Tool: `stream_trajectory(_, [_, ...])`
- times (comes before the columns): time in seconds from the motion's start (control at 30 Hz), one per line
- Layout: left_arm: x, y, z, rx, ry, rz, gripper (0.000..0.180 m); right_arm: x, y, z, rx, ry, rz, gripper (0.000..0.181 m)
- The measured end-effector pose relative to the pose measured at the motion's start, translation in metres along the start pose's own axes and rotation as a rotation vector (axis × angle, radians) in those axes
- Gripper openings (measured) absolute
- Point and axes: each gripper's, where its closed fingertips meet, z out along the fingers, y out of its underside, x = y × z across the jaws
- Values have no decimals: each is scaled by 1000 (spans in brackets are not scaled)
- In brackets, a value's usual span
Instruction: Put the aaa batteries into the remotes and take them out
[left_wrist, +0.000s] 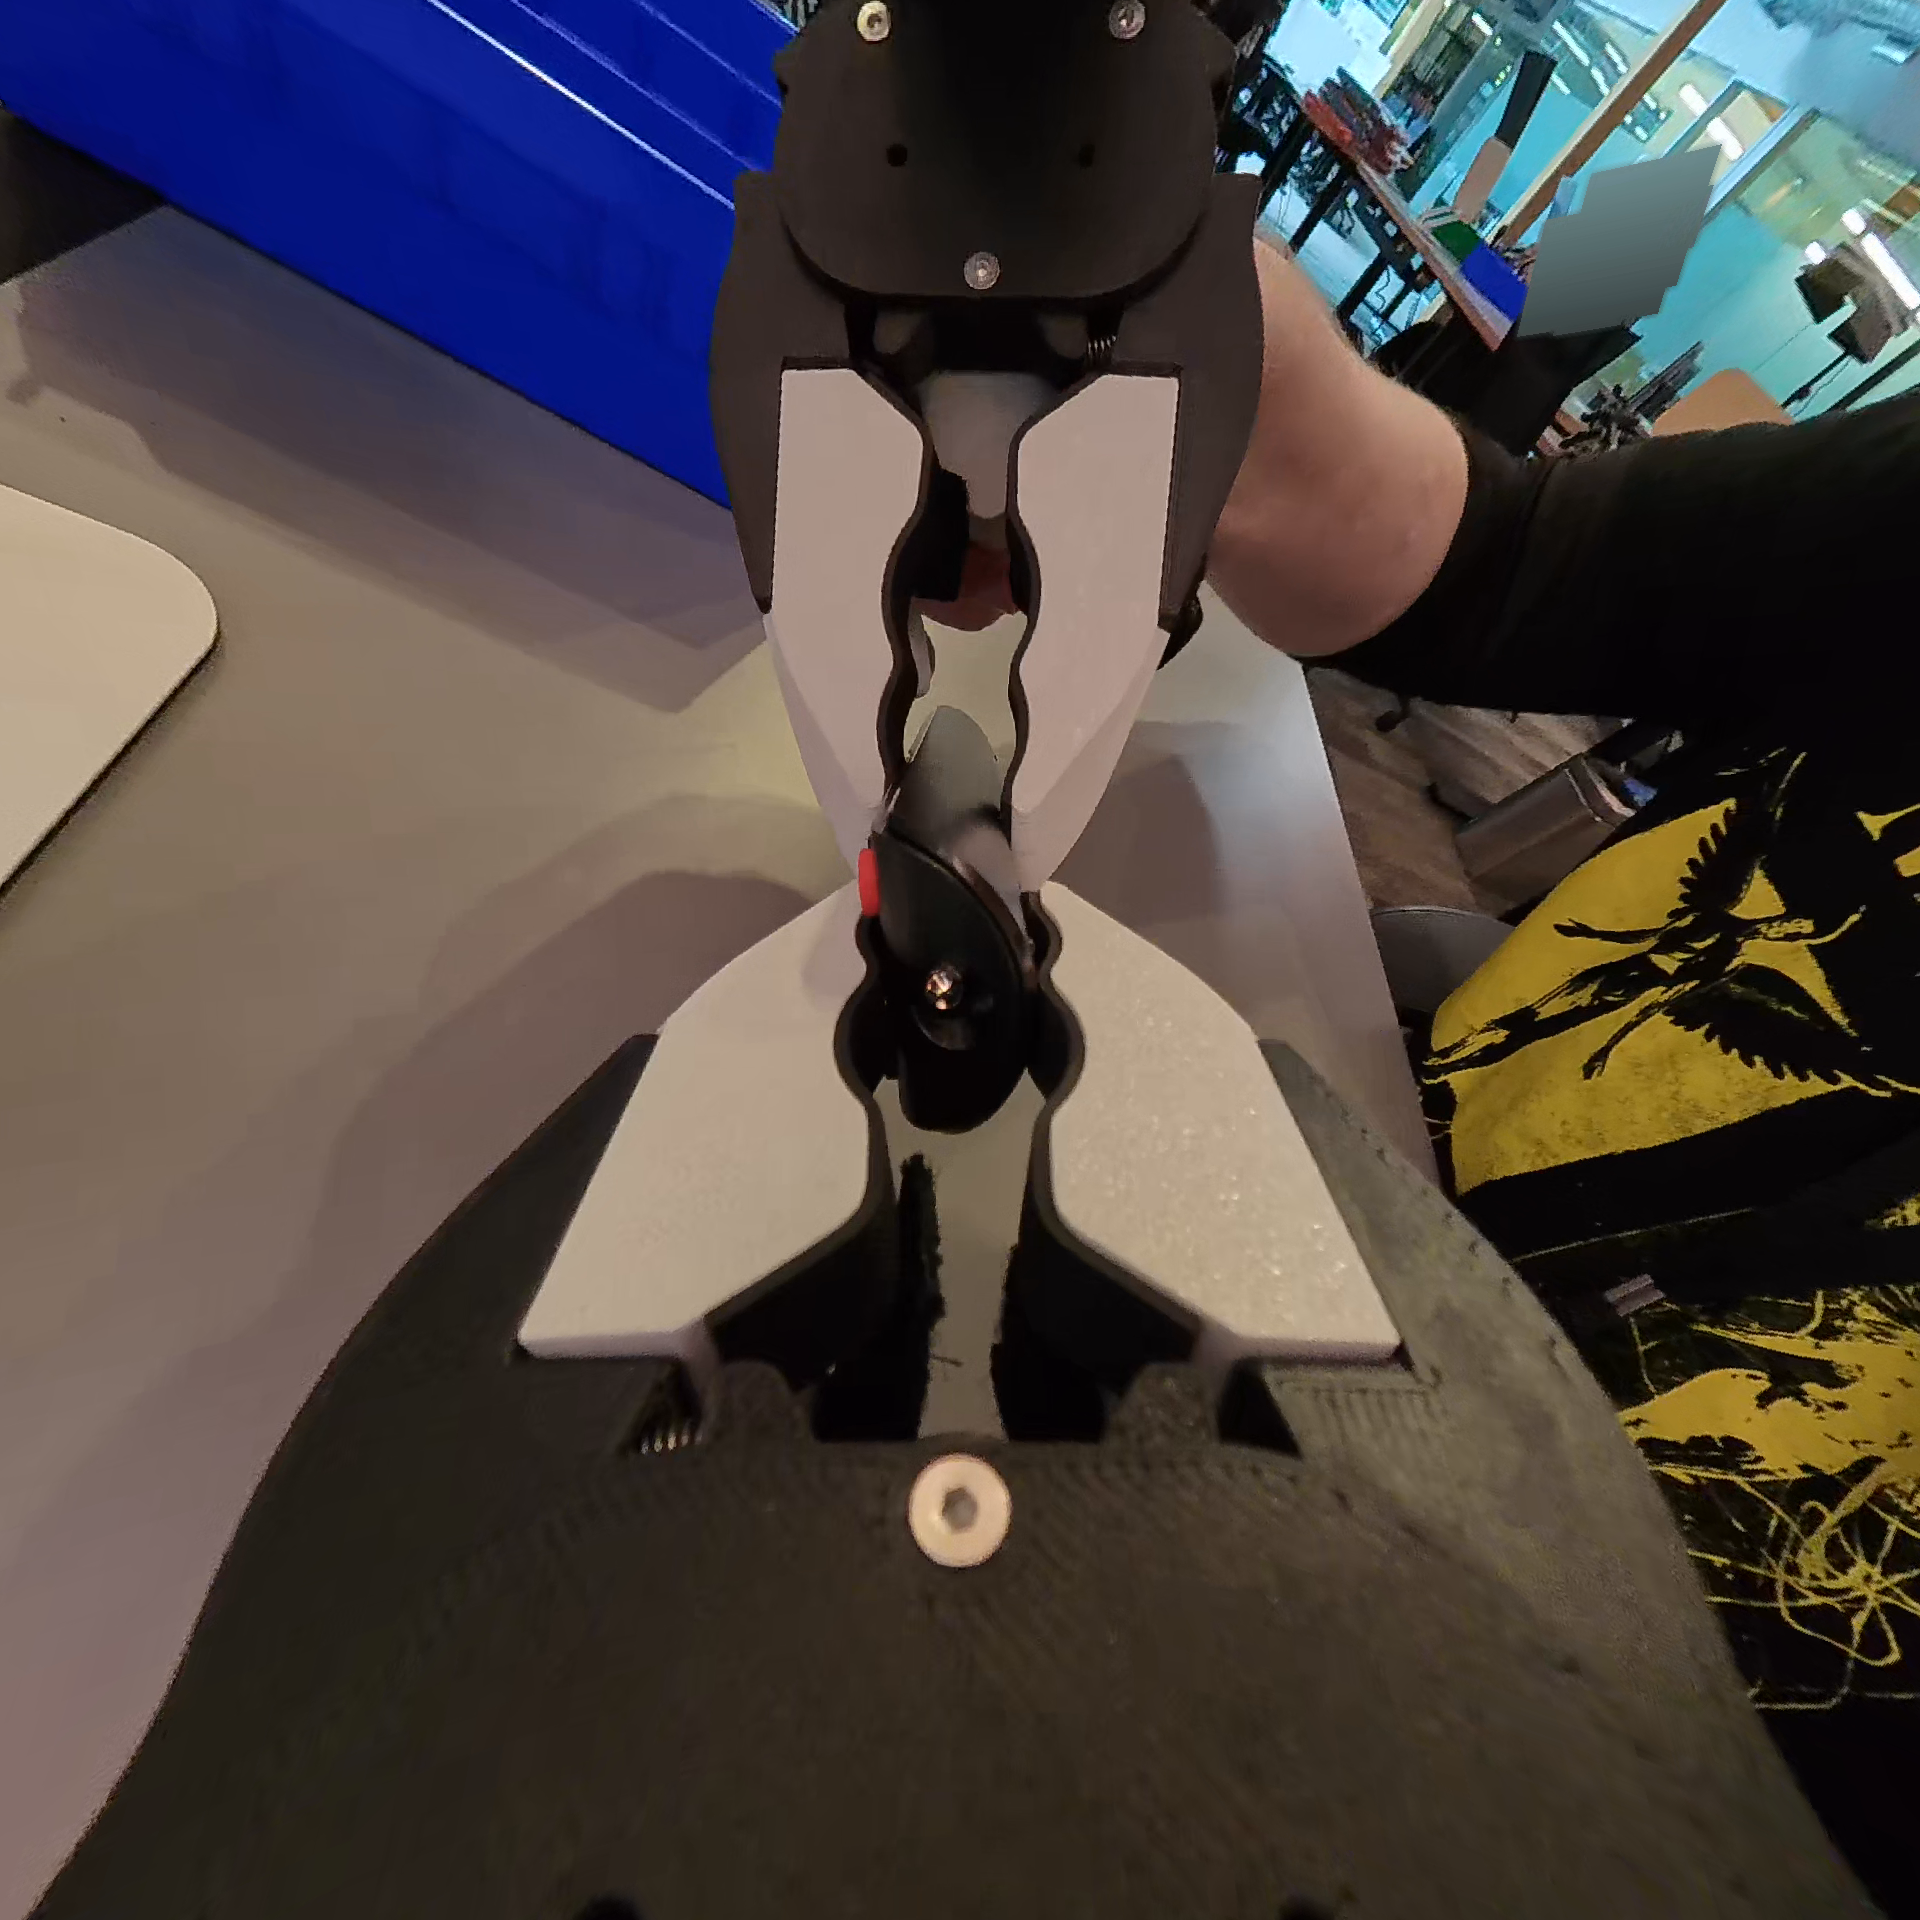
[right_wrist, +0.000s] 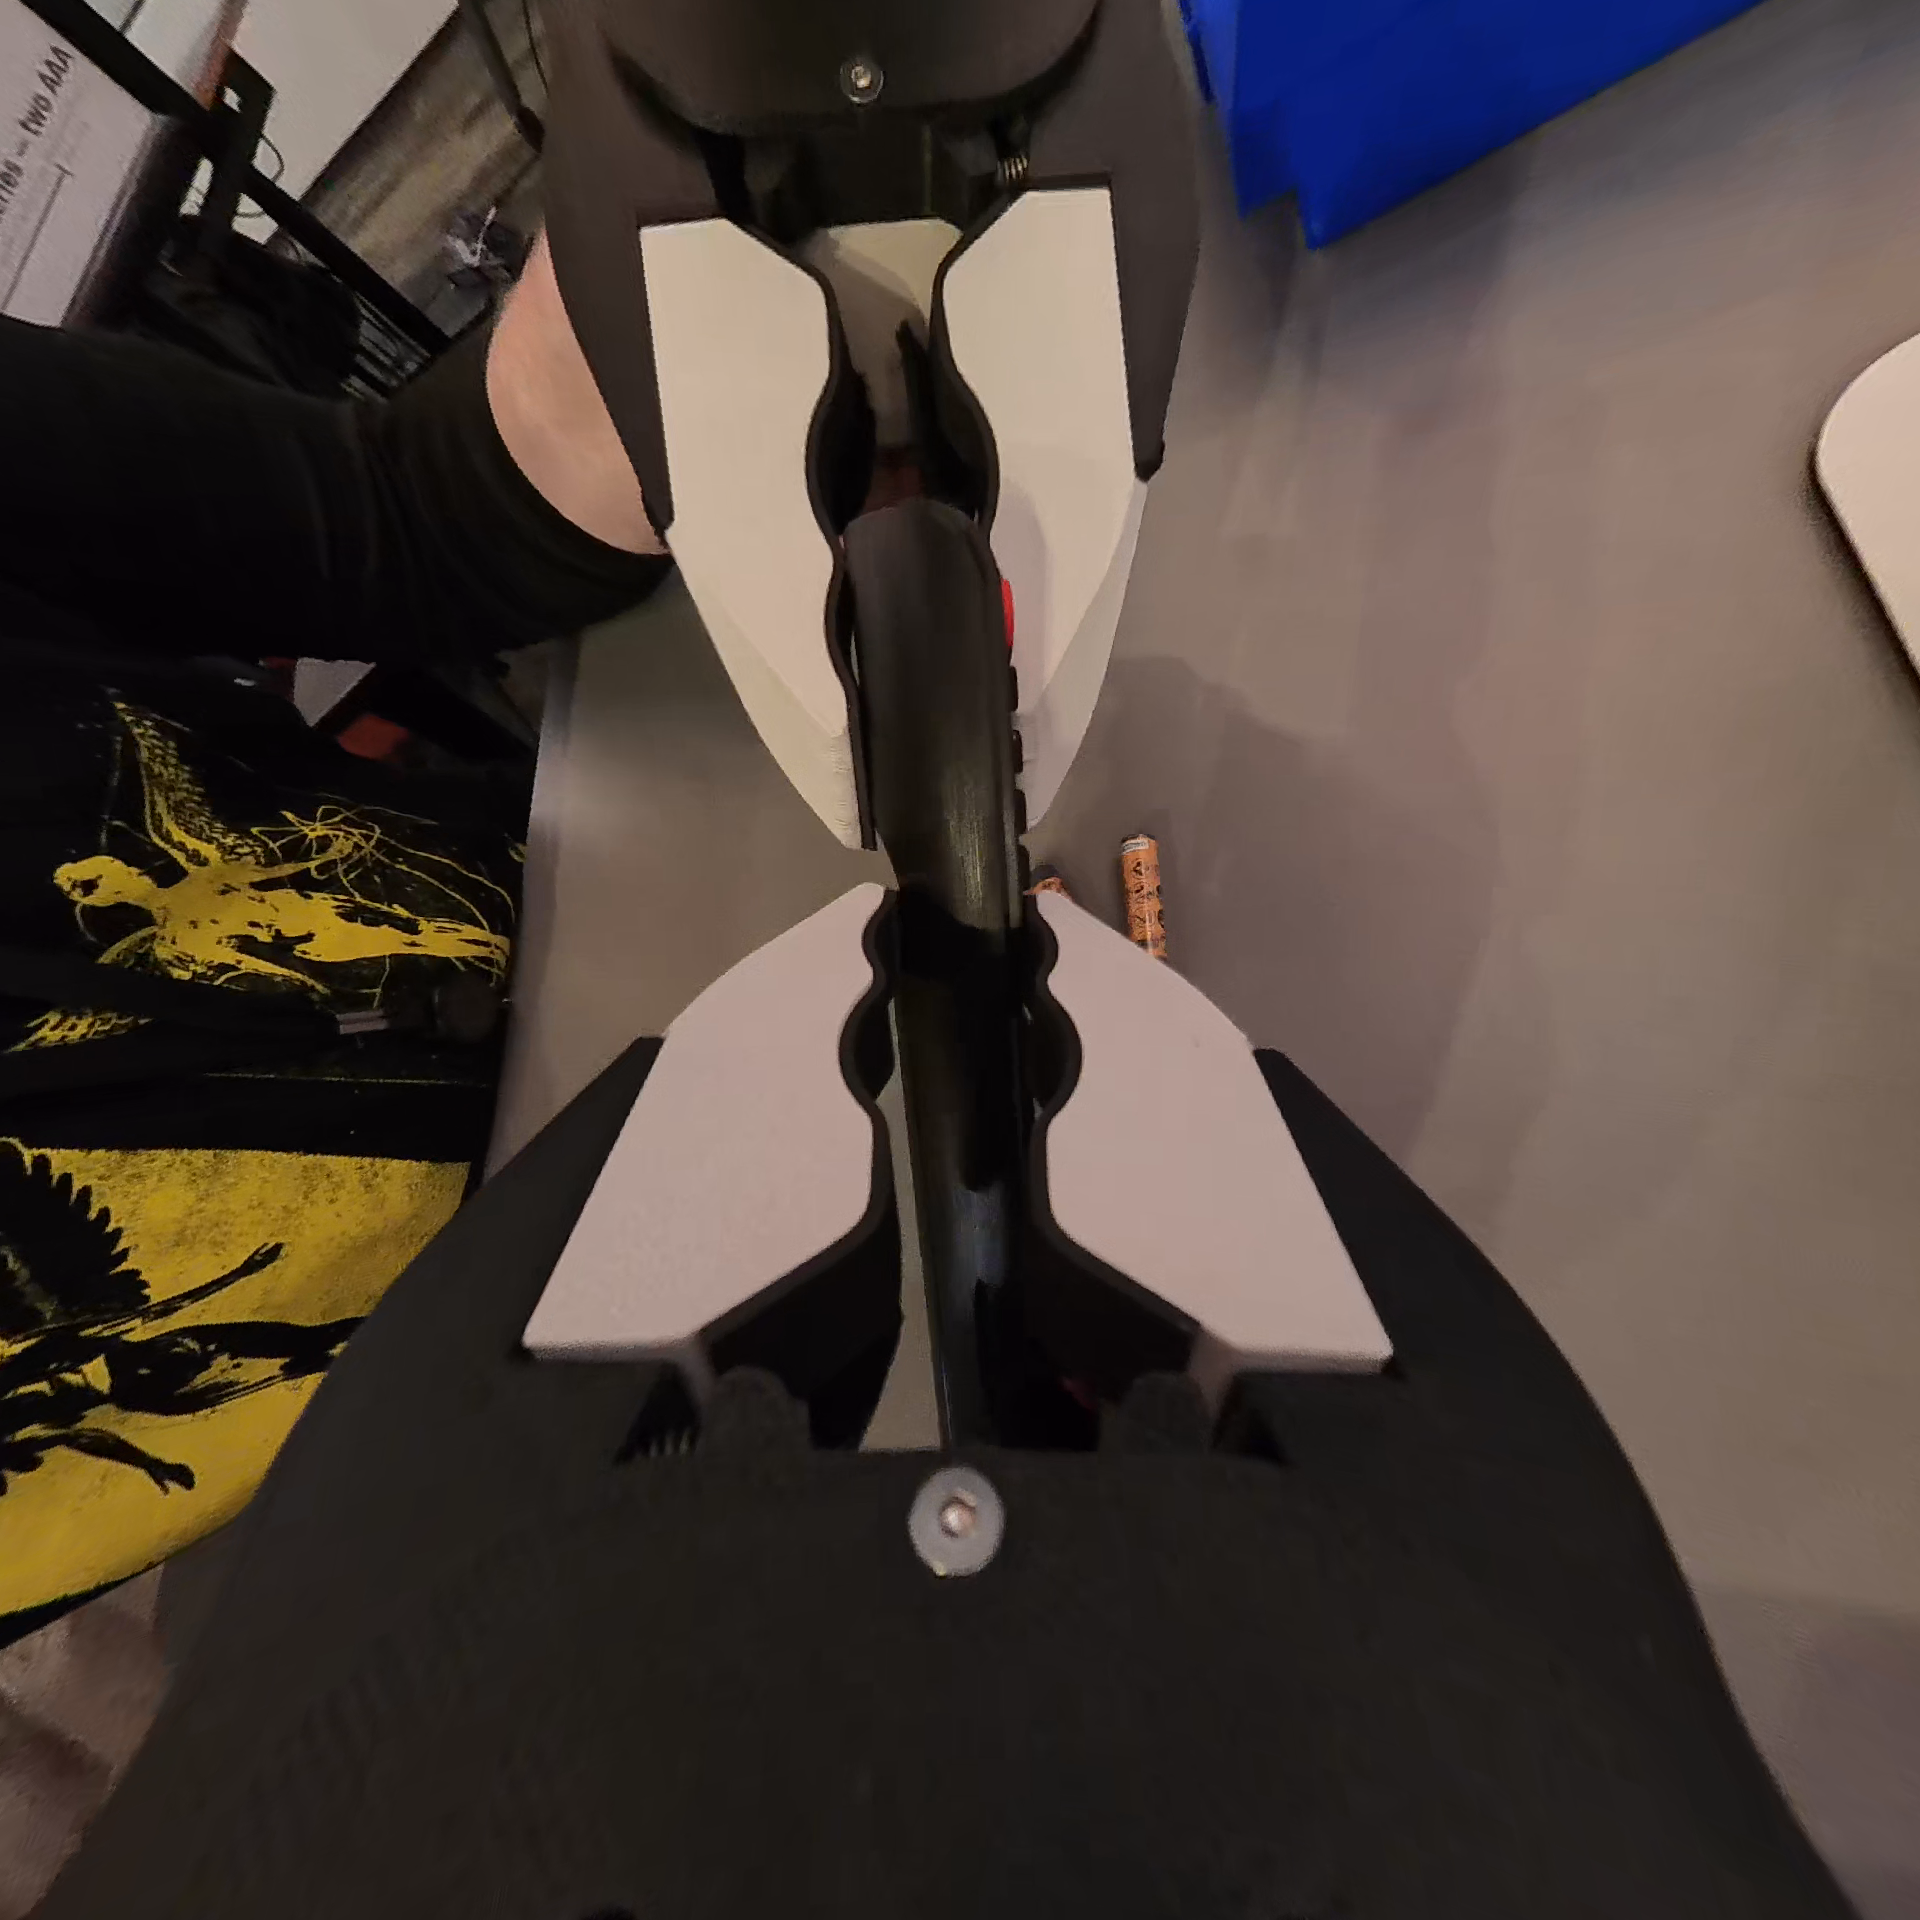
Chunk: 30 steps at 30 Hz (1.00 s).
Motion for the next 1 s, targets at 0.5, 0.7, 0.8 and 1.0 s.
stream_trajectory(0.5, [10, 7, 16, -62, 19, 30, 24, -7, 26, -4, -314, -8, -149, 21])
stream_trajectory(0.7, [7, 0, 4, -6, 21, 3, 24, -5, 10, -2, -226, 39, -180, 25])
stream_trajectory(0.8, [5, -10, -5, 72, 57, -51, 24, -5, 0, -11, -128, 76, -205, 34])
stream_trajectory(1.0, [-2, -22, -11, 181, 76, -167, 24, 14, 18, -26, -207, 476, -416, 68])
